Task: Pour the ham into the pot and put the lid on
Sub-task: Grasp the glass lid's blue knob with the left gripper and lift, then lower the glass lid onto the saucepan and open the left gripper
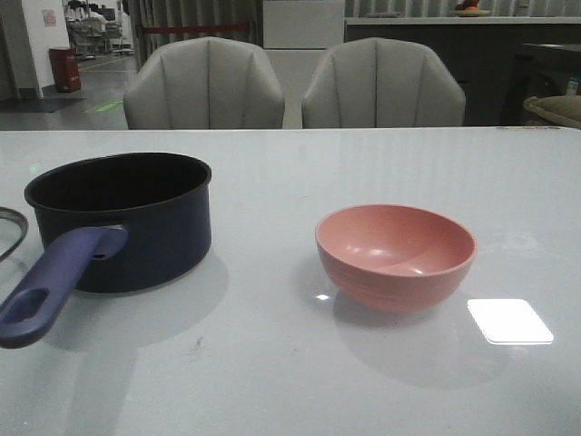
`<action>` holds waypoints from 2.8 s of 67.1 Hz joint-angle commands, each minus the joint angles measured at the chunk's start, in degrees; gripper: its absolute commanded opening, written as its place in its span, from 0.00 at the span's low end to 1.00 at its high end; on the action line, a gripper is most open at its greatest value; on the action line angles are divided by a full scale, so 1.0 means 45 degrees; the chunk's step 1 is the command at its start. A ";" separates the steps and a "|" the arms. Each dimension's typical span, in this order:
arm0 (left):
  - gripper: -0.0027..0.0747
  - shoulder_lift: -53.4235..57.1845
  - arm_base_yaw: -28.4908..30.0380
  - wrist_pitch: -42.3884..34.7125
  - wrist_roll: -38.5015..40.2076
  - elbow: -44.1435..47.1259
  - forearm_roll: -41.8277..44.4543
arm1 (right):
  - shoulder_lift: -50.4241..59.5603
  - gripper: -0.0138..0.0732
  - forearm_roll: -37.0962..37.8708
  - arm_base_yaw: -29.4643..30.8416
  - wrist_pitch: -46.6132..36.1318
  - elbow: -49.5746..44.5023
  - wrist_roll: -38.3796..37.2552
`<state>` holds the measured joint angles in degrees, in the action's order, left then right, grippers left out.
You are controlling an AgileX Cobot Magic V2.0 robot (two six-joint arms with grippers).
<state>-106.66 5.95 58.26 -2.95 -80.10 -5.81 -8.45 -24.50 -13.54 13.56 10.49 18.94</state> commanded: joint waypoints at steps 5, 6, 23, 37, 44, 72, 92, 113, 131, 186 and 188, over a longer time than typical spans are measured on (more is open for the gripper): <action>0.46 0.1555 -0.0015 0.0237 0.0050 -0.1570 -0.0074 | -0.0118 0.32 -0.0126 -0.0012 -0.0967 0.0313 0.0044; 0.46 0.1677 -0.0015 0.0256 0.0050 -0.1780 -0.0074 | -0.0118 0.32 -0.0126 -0.0012 -0.0967 0.0313 0.0044; 0.46 0.2176 -0.0709 0.0864 0.0045 -0.3280 -0.0236 | -0.0118 0.32 -0.0126 -0.0012 -0.0967 0.0313 0.0044; 0.46 0.2039 -0.2599 0.0675 -0.0105 -0.3436 -0.0264 | -0.0118 0.32 -0.0126 -0.0012 -0.0967 0.0313 0.0044; 0.46 0.1857 -0.3536 0.0571 -0.0494 -0.3604 -0.0264 | -0.0118 0.32 -0.0126 -0.0012 -0.0967 0.0313 0.0044; 0.47 -0.0703 -0.5338 0.3236 -0.0552 -0.6355 -0.0015 | -0.0118 0.32 -0.0126 -0.0012 -0.0967 0.0313 0.0044; 0.47 -0.0792 -0.5363 0.3236 -0.0552 -0.6387 -0.0079 | -0.0118 0.32 -0.0126 -0.0012 -0.0967 0.0313 0.0044; 0.47 -0.0302 -0.5319 0.3236 -0.0552 -0.5467 0.0200 | -0.0118 0.32 -0.0126 -0.0012 -0.0967 0.0313 0.0044; 0.47 -0.0479 -0.5319 0.2990 -0.0552 -0.5467 0.0200 | -0.0118 0.32 -0.0126 -0.0012 -0.0967 0.0313 0.0044; 0.79 -0.1218 -0.5319 0.1716 -0.0552 -0.5492 0.0249 | -0.0118 0.32 -0.0126 -0.0012 -0.0967 0.0313 0.0044; 0.79 -0.1218 -0.5319 0.1691 -0.0552 -0.5492 0.0249 | -0.0118 0.32 -0.0126 -0.0012 -0.0967 0.0313 0.0044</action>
<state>-115.05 -17.82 68.06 -5.53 -103.30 -4.37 -8.45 -24.50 -13.54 13.56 10.41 18.94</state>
